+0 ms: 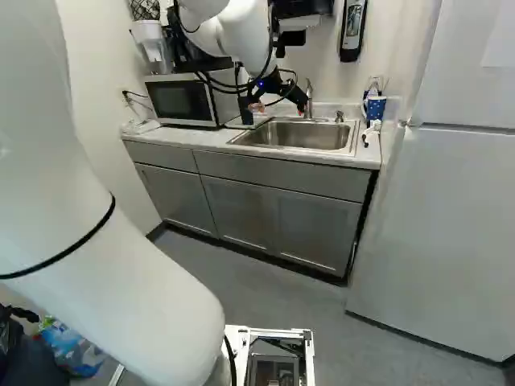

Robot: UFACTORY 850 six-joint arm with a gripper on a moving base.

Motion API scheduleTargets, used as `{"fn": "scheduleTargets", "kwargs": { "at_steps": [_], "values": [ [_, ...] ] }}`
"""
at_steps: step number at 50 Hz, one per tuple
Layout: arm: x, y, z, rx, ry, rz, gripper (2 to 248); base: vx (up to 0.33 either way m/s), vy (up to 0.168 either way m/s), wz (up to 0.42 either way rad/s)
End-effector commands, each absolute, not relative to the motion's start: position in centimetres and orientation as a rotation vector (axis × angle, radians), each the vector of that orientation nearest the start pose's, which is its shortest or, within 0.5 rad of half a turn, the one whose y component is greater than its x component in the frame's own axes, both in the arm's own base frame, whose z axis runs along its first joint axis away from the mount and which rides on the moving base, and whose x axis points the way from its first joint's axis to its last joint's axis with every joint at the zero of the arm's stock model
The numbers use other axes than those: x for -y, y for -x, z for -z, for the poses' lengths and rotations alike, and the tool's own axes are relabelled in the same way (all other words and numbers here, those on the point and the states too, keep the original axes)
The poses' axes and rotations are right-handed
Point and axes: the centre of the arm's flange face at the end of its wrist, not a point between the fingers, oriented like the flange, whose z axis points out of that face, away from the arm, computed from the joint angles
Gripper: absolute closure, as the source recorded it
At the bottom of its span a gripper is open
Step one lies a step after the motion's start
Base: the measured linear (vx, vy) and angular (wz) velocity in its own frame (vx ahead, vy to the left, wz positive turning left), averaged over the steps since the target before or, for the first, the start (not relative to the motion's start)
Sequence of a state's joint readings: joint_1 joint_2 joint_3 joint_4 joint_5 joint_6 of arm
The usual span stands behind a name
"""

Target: Rinse the cup and place it in the tray

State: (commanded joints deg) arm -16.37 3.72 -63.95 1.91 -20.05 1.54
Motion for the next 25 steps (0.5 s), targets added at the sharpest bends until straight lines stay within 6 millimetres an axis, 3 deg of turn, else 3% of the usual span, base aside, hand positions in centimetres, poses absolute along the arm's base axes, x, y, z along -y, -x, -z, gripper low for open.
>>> {"fn": "scheduleTargets", "kwargs": {
  "at_steps": [13, 25],
  "values": [
    [13.68, -47.06, -66.93, -0.497, 2.908, 1.296, 3, -0.074, 0.046, 0.003],
    [13.68, -47.06, -66.93, -0.497, 2.908, 1.296, 3, -0.003, 0.002, 0.001]
  ]
}}
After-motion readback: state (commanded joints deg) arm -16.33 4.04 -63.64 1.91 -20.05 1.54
